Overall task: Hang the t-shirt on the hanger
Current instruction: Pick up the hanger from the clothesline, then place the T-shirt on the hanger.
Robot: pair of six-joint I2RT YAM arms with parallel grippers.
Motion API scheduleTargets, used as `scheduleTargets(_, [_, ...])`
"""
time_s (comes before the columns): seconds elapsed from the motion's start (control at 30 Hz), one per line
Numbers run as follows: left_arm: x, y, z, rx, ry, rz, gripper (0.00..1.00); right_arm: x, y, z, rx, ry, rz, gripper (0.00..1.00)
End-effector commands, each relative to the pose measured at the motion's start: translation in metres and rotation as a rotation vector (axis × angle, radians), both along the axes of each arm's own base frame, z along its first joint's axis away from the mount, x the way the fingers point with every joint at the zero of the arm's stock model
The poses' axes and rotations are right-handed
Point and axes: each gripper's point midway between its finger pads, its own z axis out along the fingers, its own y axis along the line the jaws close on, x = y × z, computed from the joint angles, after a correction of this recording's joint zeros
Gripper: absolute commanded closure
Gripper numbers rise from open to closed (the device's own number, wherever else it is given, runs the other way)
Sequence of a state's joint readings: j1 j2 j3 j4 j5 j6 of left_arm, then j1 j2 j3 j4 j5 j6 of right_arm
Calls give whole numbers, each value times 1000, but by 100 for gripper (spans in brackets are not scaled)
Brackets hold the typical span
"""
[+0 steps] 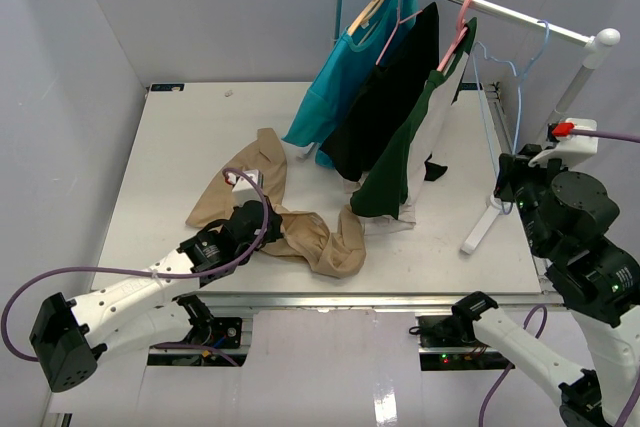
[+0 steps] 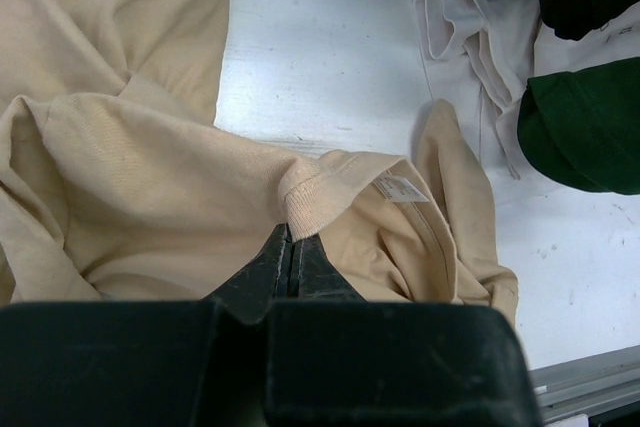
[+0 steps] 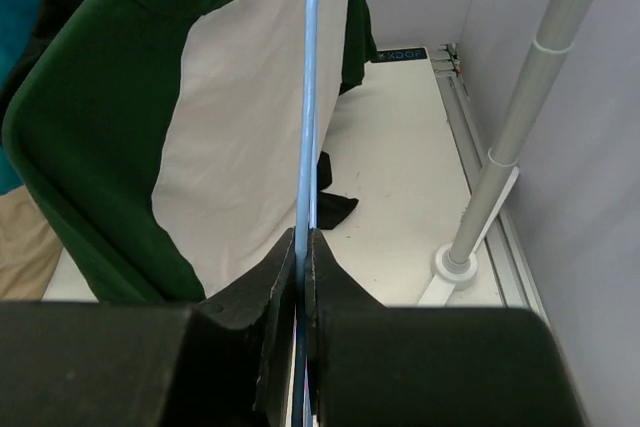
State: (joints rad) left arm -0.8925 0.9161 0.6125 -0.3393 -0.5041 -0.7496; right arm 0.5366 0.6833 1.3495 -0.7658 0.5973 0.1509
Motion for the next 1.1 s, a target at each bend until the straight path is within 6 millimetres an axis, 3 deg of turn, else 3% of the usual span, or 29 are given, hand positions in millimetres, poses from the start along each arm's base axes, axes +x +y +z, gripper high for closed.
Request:
scheduleTargets(0.0, [1, -5, 16, -67, -13, 10, 100, -4, -8, 16, 46, -60, -36, 92])
scheduleTargets(0.13, [-1, -2, 17, -73, -17, 15, 100, -22, 0, 43, 116, -144, 64, 92])
scheduleTargets(0.23, [-1, 1, 19, -74, -25, 22, 100, -43, 5, 78, 161, -265, 165, 92])
scheduleTargets(0.33, [-1, 2, 22, -74, -31, 25, 100, -55, 11, 92, 169, -293, 232, 92])
scheduleTargets(0.47, [0, 0, 24, -71, -29, 22, 100, -67, 31, 106, 166, -305, 365, 92])
scheduleTargets(0.53, [0, -2, 23, -80, -27, 19, 100, -77, 50, 120, 139, -383, 497, 92])
scheduleTargets(0.63, [2, -4, 21, -84, -28, 20, 100, -77, 75, 122, 119, -354, 623, 92])
scheduleTargets(0.7, [4, -6, 21, -79, -25, 19, 100, -76, 99, 110, 115, -304, 739, 92])
scheduleTargets(0.8, [8, -8, 23, -77, -20, 20, 100, -68, 116, 80, 142, -237, 801, 92])
scheduleTargets(0.87, [11, -8, 23, -74, -18, 21, 100, -62, 126, 41, 155, -167, 828, 92])
scheduleTargets(0.97, [18, -10, 24, -77, -7, 11, 100, -73, 149, -8, 159, -56, 987, 92])
scheduleTargets(1.07, [24, -8, 24, -77, 11, 14, 100, -79, 156, -53, 176, 39, 1034, 92])
